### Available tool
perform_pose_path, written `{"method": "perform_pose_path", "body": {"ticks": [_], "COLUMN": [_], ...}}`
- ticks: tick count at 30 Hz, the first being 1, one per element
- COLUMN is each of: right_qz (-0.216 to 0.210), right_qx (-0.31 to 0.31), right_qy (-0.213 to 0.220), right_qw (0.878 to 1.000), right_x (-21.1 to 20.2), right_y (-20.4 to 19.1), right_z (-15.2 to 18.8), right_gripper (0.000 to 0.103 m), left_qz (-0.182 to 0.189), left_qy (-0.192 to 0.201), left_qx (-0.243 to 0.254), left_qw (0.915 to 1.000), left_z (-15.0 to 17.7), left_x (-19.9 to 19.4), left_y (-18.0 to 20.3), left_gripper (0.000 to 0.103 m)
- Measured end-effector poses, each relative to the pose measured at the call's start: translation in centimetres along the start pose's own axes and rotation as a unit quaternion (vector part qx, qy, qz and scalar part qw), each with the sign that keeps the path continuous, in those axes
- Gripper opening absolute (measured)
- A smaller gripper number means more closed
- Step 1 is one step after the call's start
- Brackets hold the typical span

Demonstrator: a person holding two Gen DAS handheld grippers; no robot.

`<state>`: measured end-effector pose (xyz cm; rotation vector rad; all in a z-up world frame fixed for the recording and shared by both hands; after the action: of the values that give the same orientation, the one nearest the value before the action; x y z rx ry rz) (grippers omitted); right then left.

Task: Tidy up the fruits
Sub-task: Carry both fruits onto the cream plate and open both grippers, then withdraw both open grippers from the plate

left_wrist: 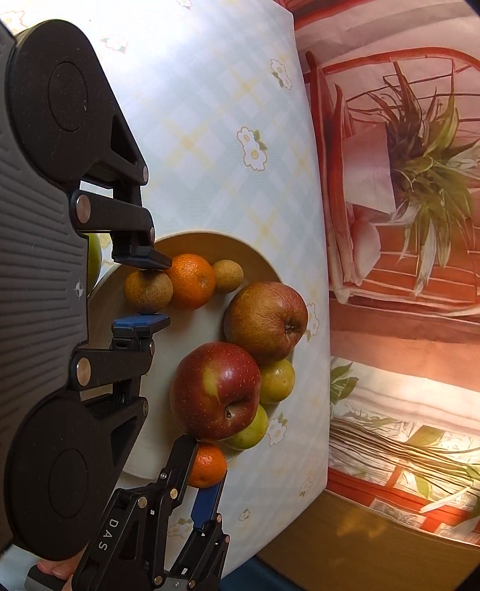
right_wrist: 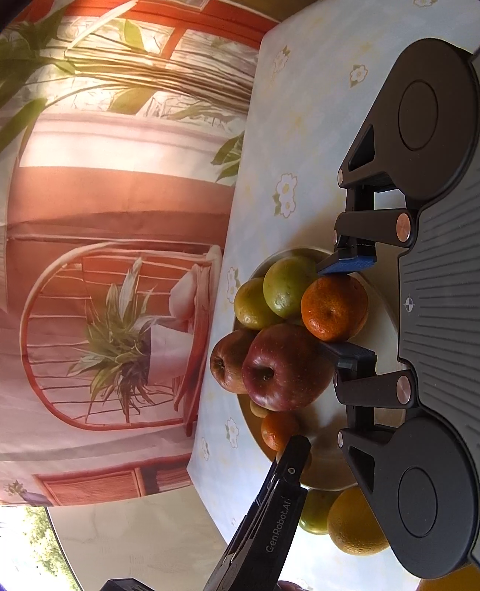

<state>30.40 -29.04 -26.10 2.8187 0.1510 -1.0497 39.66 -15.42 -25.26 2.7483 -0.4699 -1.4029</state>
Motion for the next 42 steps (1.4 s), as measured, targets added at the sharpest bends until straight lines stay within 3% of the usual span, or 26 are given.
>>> {"method": "perform_pose_path", "body": {"ticks": [17, 25, 31, 35, 42], "right_qz": [0.008, 0.020, 0.028, 0.030, 0.026], "right_qx": [-0.026, -0.020, -0.004, 0.000, 0.014], "right_qy": [-0.004, 0.002, 0.015, 0.023, 0.035], "right_qw": [1.000, 1.000, 0.999, 0.999, 0.999], "right_x": [0.6, -0.3, -1.8, -3.2, -5.5], "right_y": [-0.2, 0.0, 0.4, 0.2, -0.9], "right_z": [0.0, -0.2, -0.7, -0.9, -1.0], "right_gripper": [0.036, 0.039, 0.043, 0.044, 0.044], "left_qz": [-0.020, -0.015, -0.002, -0.016, -0.015], "left_qy": [0.020, 0.023, 0.032, 0.041, 0.048], "left_qx": [0.039, 0.032, 0.030, 0.037, 0.023], "left_qw": [0.9988, 0.9991, 0.9990, 0.9984, 0.9985], "left_z": [-0.6, -0.6, -0.4, -0.2, 0.2], "left_x": [1.0, 0.5, -0.6, -1.4, -3.6], "left_y": [-0.1, -0.2, 0.1, -0.2, -1.7], "left_gripper": [0.028, 0.029, 0.039, 0.047, 0.047]}}
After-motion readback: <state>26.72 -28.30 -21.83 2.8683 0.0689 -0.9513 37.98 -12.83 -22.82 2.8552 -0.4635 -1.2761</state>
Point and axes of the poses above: each gripper's, at about its wrist camera, not at the fingertips, and x roughly the way its jaws point, y to its right, z to its underside, the point moved 9 cm from there along x, roughly the way its jaws point, and after that the axes turned 9 degrees about -x, right-handed, at the moved point
